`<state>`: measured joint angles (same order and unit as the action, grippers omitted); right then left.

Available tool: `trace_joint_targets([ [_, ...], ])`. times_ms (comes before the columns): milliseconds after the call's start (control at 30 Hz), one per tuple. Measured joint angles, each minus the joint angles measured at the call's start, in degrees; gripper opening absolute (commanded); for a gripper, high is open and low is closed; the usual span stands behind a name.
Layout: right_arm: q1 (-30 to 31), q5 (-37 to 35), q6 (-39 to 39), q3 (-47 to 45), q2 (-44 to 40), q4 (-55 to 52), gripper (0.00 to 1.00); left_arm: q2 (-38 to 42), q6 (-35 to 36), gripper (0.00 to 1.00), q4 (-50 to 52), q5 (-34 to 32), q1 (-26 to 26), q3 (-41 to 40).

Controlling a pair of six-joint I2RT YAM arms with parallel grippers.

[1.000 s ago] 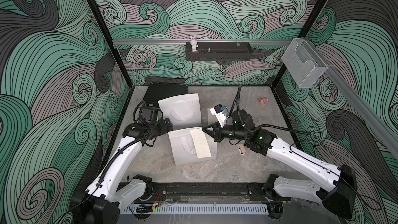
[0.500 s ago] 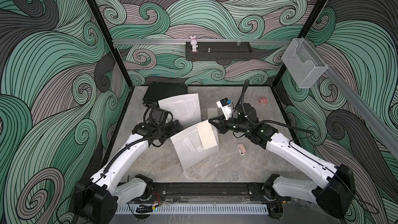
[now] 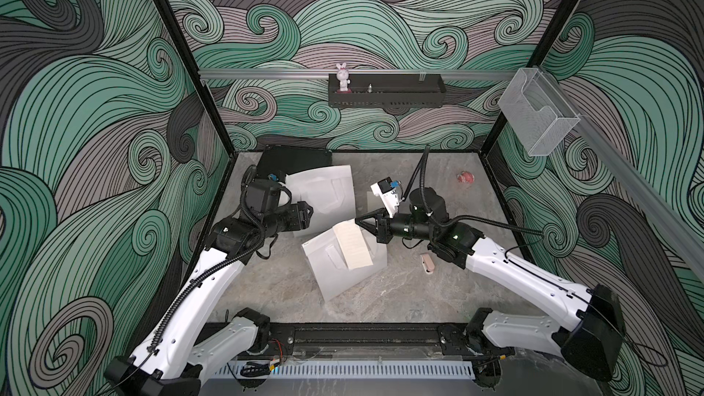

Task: Staple the receipts to the bags
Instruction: Adjust the takeout bag at the center of the board, then hold the receipt from the takeout bag.

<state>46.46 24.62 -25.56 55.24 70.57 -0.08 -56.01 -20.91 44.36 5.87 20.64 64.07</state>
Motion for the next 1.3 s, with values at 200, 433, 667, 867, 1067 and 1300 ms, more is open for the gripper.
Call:
trace_joint_targets([
  [200,1.9,-1.2,-1.51,0.0,2.54,0.96,0.0,-0.15,4.42,0.61,-0.31,10.64,0.0,0.46],
  [433,2.27,-3.54,-2.38,-0.11,2.6,2.49,0.0,-0.17,6.27,0.59,-2.54,22.36,0.0,-0.92],
  [667,2.29,-5.16,-2.34,-0.11,2.6,2.45,0.0,-1.68,7.98,0.51,-3.21,27.28,0.07,-1.22],
  [867,2.29,-5.22,-2.34,-0.11,2.6,2.43,0.0,-3.76,10.78,0.47,-2.4,28.7,0.57,-1.22],
  [1067,2.29,-5.16,-2.29,-0.11,2.62,2.38,0.0,-4.66,13.03,0.41,-0.66,28.81,2.21,-1.22],
  [1300,2.29,-5.14,-1.36,-0.11,2.97,1.53,0.0,-4.94,14.88,0.39,1.46,27.85,3.74,-1.22],
])
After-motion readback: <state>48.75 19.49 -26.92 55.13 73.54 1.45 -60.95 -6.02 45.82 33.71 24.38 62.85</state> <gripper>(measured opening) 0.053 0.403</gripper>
